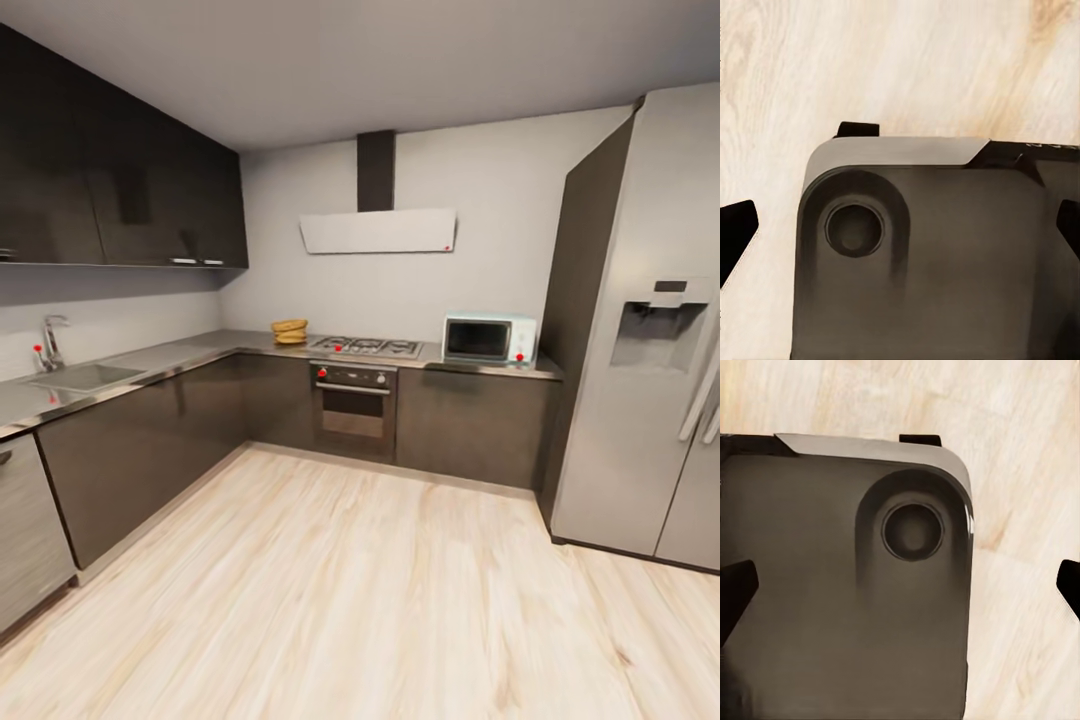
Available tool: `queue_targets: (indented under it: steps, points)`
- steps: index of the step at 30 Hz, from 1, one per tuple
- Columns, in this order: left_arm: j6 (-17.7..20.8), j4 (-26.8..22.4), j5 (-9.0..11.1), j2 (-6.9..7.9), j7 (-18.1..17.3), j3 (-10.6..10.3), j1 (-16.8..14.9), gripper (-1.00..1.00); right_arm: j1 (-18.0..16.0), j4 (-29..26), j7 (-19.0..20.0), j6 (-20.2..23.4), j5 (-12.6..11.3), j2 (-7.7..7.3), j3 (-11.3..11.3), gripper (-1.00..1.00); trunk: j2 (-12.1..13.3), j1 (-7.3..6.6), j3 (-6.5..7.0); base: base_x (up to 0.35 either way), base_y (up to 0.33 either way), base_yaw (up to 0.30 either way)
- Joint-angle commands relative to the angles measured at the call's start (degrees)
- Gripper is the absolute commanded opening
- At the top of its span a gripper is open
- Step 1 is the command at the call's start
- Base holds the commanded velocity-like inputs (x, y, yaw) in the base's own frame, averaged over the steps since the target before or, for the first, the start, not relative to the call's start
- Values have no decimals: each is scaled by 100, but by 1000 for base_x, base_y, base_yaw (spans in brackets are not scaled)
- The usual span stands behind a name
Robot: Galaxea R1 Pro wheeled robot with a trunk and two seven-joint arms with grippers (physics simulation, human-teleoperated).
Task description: In the kitchen, take the popcorn bag from the countertop, put it into the microwave, and heat it until the popcorn is cooked so the cooked popcorn ends up inside the bag.
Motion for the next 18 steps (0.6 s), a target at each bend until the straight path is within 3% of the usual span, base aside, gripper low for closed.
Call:
queue_targets:
  steps: [1, 18]
  points:
    - [-10, 3, 38, -1, -1, 4, -1, 100, -1, 1, -11, -14, 0, 10, 2, 100, -3, 4, -5, 321, 0, 0]
    - [-6, 7, 41, 1, 8, 7, -1, 100, -1, 1, -25, 61, -20, 25, -20, 100, -3, 4, -5, 321, 0, 0]
